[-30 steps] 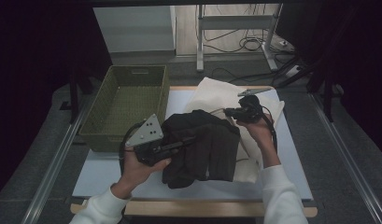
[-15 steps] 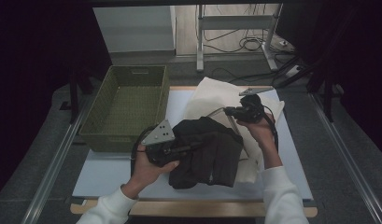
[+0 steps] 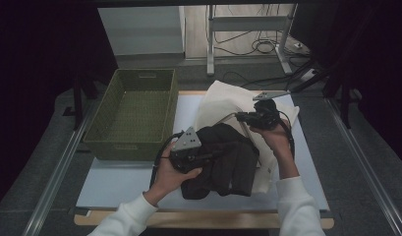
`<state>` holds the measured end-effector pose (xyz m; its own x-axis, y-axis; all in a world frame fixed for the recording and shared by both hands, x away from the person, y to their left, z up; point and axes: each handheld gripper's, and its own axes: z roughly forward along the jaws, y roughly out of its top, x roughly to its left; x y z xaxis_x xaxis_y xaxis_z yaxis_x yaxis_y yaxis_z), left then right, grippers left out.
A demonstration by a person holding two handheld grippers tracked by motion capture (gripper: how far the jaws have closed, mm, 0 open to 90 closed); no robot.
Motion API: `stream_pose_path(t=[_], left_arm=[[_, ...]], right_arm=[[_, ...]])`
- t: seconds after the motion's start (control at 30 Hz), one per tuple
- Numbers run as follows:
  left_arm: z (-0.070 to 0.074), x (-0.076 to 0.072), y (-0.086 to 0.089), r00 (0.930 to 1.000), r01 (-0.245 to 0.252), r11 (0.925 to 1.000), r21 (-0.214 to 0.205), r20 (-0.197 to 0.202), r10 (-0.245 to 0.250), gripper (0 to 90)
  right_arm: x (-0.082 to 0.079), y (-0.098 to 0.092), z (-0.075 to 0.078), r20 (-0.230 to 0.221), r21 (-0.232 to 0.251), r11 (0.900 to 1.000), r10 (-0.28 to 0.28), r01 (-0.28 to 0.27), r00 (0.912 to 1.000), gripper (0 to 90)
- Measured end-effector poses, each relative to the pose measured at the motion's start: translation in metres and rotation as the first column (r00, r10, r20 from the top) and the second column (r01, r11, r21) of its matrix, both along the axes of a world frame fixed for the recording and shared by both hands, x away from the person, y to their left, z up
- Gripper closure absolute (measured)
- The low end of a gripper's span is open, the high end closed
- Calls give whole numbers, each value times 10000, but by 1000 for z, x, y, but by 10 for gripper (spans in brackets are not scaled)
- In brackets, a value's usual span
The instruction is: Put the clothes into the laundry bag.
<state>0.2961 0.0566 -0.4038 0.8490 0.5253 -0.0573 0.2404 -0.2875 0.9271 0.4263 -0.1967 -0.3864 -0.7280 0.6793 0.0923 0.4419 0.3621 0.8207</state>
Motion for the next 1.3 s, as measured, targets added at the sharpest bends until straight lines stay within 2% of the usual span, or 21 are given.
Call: stream_pose_path(t=[0.17, 0.27, 0.43, 0.67, 0.77, 1.0, 1.07, 1.3], left_arm=[[-7, 10, -7, 9998, -170, 9998, 105, -115, 171, 741], [-11, 15, -11, 9996, -295, 9992, 277, -36, 296, 741], [-20, 28, -16, 9984, -467, 9979, 443, -303, 481, 739], [-44, 50, -30, 9952, -631, 9920, 1095, -682, 709, 738], [-52, 56, -36, 9931, -719, 9907, 1159, -838, 818, 737], [-58, 68, -50, 9883, -1225, 9812, 1489, -727, 1344, 735], [-59, 73, -54, 9860, -1293, 9810, 1448, -865, 1428, 734], [-64, 79, -67, 9828, -1529, 9750, 1610, -788, 1672, 732]], right_arm=[[-2, -1, 2, 23, 11, 10000, 1, -1, 10000, 872], [-3, -1, 2, 58, -46, 10000, 32, -32, 10000, 872], [-5, 0, 4, 43, -143, 9999, 51, -50, 10000, 872], [-7, 2, 4, 60, -330, 9994, 103, -101, 9999, 873], [-8, 3, 6, 76, -325, 9994, 156, -154, 9998, 873], [-13, 9, 8, 77, -374, 9987, 358, -355, 9993, 874], [-16, 12, 9, 168, -494, 9981, 386, -377, 9991, 874], [-18, 15, 10, 188, -650, 9970, 440, -427, 9989, 875]])
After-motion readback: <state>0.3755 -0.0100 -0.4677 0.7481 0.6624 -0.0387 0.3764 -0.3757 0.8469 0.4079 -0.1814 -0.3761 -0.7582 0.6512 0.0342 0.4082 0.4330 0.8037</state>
